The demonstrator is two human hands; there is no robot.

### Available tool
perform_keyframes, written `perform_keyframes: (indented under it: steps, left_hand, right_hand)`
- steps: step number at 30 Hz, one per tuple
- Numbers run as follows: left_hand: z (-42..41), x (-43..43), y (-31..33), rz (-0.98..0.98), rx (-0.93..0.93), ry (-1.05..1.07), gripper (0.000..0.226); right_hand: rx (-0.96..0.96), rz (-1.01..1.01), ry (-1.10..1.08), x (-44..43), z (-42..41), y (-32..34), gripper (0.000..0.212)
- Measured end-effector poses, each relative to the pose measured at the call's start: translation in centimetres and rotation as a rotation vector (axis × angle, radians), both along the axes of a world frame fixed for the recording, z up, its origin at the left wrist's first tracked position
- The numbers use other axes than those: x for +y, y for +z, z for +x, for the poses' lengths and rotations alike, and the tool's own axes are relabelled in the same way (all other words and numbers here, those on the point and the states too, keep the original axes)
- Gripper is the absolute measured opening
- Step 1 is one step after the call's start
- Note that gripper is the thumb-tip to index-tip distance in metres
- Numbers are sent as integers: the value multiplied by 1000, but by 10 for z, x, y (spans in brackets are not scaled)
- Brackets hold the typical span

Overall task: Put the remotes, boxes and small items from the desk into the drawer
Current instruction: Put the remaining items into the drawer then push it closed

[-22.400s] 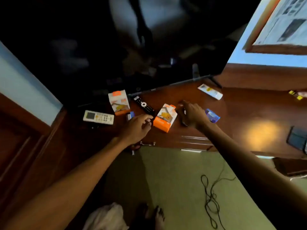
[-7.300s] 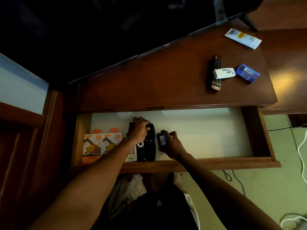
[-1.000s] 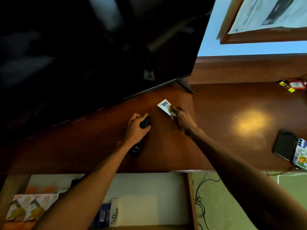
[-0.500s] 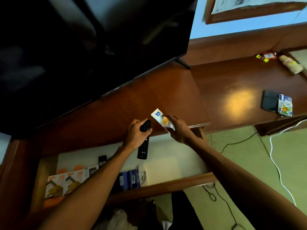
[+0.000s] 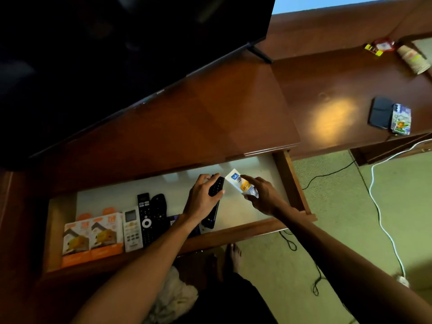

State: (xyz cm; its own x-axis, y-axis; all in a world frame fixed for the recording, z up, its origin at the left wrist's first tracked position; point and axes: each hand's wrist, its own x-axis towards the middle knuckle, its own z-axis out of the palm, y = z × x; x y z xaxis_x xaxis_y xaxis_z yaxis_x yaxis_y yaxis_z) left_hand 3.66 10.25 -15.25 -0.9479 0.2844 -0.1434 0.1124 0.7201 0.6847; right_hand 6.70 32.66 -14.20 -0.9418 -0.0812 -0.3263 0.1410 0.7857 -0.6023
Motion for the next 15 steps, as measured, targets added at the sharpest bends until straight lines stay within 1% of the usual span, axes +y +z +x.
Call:
perform_keyframes:
  steps: [4, 11, 13, 15]
  left_hand:
    - [-3, 7, -25, 17, -66, 138, 60]
    - [-9, 18, -56, -35, -161, 286, 58]
    - [-9, 18, -63, -81, -201, 290, 59]
    - [-7, 17, -65, -182, -225, 274, 60]
  right_hand:
    - [-51, 14, -121, -8, 1, -23, 72]
    - [-186, 31, -133, -22, 5, -58, 71]
    - [-214, 31, -132, -25, 5, -63, 71]
    - [-221, 34, -120, -28, 5, -65, 71]
